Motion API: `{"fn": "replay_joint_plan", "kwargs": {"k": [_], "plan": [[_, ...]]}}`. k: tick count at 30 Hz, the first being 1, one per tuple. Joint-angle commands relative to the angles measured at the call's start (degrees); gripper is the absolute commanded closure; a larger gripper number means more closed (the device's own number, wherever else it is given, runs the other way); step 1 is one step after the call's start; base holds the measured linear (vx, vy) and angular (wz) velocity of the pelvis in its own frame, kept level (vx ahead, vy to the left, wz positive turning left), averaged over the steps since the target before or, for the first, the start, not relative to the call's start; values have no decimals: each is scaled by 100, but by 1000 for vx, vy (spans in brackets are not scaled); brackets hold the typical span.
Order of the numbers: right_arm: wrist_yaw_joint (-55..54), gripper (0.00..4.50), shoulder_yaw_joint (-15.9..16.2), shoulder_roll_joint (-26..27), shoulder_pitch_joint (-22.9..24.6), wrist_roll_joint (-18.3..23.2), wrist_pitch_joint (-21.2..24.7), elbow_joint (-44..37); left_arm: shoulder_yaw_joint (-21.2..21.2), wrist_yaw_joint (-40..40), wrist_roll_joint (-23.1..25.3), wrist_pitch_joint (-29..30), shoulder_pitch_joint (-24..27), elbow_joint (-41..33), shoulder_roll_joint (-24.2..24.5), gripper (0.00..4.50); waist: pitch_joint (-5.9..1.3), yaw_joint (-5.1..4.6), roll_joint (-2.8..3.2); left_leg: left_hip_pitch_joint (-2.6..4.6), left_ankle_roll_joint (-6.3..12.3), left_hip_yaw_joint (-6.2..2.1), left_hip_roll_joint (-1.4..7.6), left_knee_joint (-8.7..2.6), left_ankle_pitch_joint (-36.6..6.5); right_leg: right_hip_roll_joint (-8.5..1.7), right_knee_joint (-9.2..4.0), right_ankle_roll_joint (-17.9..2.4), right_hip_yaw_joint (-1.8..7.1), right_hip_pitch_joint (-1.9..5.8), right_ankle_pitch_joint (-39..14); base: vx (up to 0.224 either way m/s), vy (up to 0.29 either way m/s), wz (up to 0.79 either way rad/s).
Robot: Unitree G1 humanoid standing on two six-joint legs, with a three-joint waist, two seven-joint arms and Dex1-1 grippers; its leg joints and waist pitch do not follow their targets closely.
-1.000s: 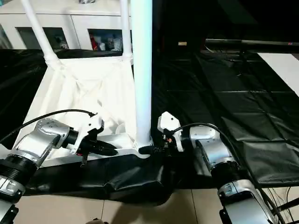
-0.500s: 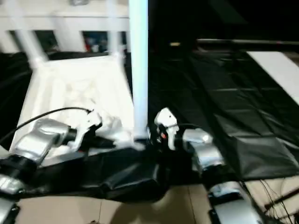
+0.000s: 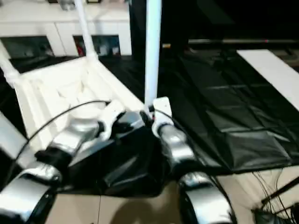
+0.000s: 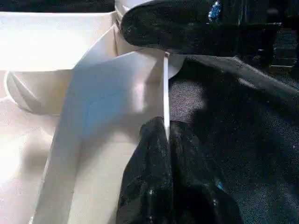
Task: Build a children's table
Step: Rotate leg to tighten
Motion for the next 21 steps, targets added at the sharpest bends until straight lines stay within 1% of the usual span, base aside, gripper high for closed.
{"fn": "replay_joint_plan", "kwargs": {"k": [1,2,3,4,5,6,7,8,9,10,11,12,13,14,15,16,17,18,20,21], "plan": [[454,149,138,458,0,65,53,171,-118,-107,-33,-147,-30,73,-224,450,-309,21,-19,39,26,30,-77,-399,-2338,-175,-519,-831,107,203,-2449,0,0,0],[511,128,141,458,1,74,-19,153,-127,-149,-23,-187,-24,82,-196,450,-309,26,-22,45,43,36,-76,-398,-2339,-180,-527,-847,111,197,-2439,0,0,0],[543,128,177,437,2,38,-91,132,-140,-214,-17,-200,-10,72,-164,450,-310,27,-24,49,49,38,-75,-396,-2332,-181,-525,-859,112,195,-2429,0,0,0],[570,111,192,417,-15,-2,-175,145,-144,-277,0,-230,-6,97,-133,450,-314,26,-22,32,60,38,-77,-398,-2282,-187,-515,-874,115,209,-2399,0,0,0],[584,109,198,406,-29,-28,-230,160,-145,-317,12,-249,-4,117,-115,450,-317,30,-19,29,70,42,-77,-397,-2238,-189,-514,-885,117,211,-2365,0,0,0],[705,97,181,301,-52,-18,-295,94,-185,-512,20,-217,32,94,-24,450,-316,34,-51,18,88,44,-75,-397,-2175,-194,-505,-902,119,218,-2328,0,0,0],[835,97,186,233,-55,4,-297,31,-215,-606,27,-217,56,65,27,450,-317,33,-45,11,96,42,-75,-399,-2155,-194,-499,-908,119,225,-2323,0,0,0],[955,77,200,170,-53,15,-291,-29,-236,-680,30,-207,74,42,66,450,-320,24,-40,-8,113,39,-71,-403,-2098,-194,-490,-920,118,241,-2278,0,0,0],[1173,77,252,52,-45,3,-304,-130,-250,-781,27,-182,97,10,122,450,-318,23,-37,-13,115,38,-68,-406,-2082,-193,-488,-923,117,242,-2264,0,0,0],[1537,77,324,-93,-16,16,-317,-276,-274,-922,21,-156,131,-47,194,450,-324,34,-56,-6,137,47,-64,-396,-2039,-195,-483,-951,121,242,-2207,0,0,0],[1786,77,364,-186,-1,19,-334,-363,-286,-1018,20,-141,150,-79,240,450,-339,51,-55,9,185,63,-53,-379,-1928,-193,-464,-1039,139,240,-1935,0,0,0],[2251,77,459,-378,62,22,-399,-548,-334,-1235,19,-89,192,-155,336,450,-345,70,-49,3,238,65,-38,-376,-1813,-190,-432,-1151,140,257,-1657,0,0,0],[2679,77,540,-571,136,46,-450,-723,-388,-1438,23,-81,237,-232,432,450,-342,77,-50,-6,268,71,-38,-371,-1768,-184,-420,-1189,139,261,-1553,0,0,0],[2821,77,565,-634,160,60,-462,-782,-405,-1503,23,-81,252,-257,464,450,-338,99,-51,-8,321,86,-37,-356,-1697,-180,-406,-1224,144,263,-1414,0,0,0],[3396,77,650,-873,267,151,-473,-1013,-448,-1737,3,-66,305,-355,582,450,-344,123,-42,5,359,84,-23,-357,-1684,-179,-395,-1253,144,265,-1344,0,0,0],[3526,77,655,-917,286,167,-479,-1044,-447,-1789,-4,-65,313,-367,603,450,-346,149,-39,15,359,92,-15,-351,-1654,-186,-386,-1306,145,261,-1319,0,0,0],[3851,77,708,-1070,350,197,-481,-1151,-465,-1975,-37,-154,357,-434,678,450,-349,166,-30,20,352,94,-13,-349,-1629,-185,-380,-1330,149,257,-1288,0,0,0],[3875,77,711,-1081,354,198,-481,-1157,-466,-1989,-39,-161,360,-438,683,450,-352,201,-30,11,351,93,-2,-353,-1572,-176,-361,-1356,148,268,-1190,0,0,0],[4906,77,892,-1524,554,279,-456,-1455,-609,-2757,-150,-380,558,-783,1001,450,-361,258,-23,28,345,100,7,-342,-1534,-166,-339,-1402,149,269,-1001,0,0,0],[5166,77,946,-1627,610,304,-452,-1534,-643,-3007,-219,-362,624,-924,1092,450,-362,275,-33,-11,384,87,12,-342,-1461,-162,-306,-1420,139,305,-834,0,0,0]]}}
